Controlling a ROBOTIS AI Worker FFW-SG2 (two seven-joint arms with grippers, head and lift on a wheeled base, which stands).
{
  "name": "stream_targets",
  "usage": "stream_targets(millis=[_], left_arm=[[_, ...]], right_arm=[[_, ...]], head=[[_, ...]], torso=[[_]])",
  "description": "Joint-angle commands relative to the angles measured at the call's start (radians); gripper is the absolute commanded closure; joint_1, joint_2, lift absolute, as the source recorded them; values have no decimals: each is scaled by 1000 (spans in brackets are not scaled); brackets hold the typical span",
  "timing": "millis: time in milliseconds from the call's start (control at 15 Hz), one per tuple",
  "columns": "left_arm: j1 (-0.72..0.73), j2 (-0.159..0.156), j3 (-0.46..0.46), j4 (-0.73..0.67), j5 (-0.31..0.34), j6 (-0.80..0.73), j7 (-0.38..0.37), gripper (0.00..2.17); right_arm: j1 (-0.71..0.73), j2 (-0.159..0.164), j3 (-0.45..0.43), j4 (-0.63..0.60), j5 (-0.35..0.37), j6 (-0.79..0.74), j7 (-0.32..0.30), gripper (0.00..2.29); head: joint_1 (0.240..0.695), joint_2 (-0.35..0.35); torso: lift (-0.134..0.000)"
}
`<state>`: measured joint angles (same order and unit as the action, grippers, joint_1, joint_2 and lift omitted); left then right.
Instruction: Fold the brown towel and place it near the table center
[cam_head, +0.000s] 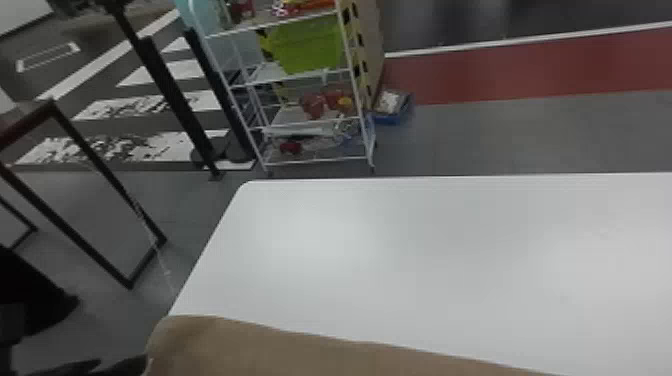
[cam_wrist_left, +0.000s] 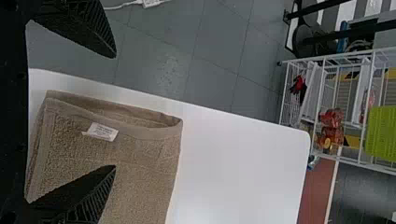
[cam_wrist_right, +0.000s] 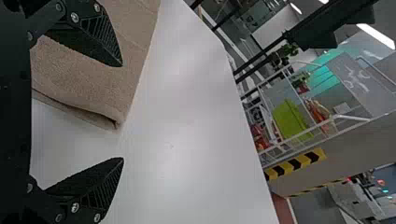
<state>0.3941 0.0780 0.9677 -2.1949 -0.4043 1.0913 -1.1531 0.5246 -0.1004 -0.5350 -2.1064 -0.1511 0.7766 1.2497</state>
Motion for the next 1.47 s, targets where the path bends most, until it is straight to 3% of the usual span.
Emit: stream_targets(millis=[0,467,867,1200,1333,1400], left_arm=[[0,-4,2,-5,7,-3,4,26],[9,-6,8,-3,7,-6,6,29],[9,-6,3,4,12,-9,9,29],[19,-6,8,4,13,-15,10,29],[23,-6,9,4,13,-21,9,29],[23,-6,12,4,13,-21,9,29]], right_arm=[[3,-1,76,-6,64,27,-6,191],[-3,-27,179,-37,191,174,-7,319],[-6,-41,193,-66,228,275,-7,326],[-23,-41,214,-67,237,275,-7,768],[-26,-42,219,-76,248,300,4,630],[-25,-44,210,-98,246,312,7,292]], head=[[695,350],[695,350],[695,350],[695,350],[695,350],[695,350]], torso=[[-122],[-122],[-122],[-122],[-122],[-122]])
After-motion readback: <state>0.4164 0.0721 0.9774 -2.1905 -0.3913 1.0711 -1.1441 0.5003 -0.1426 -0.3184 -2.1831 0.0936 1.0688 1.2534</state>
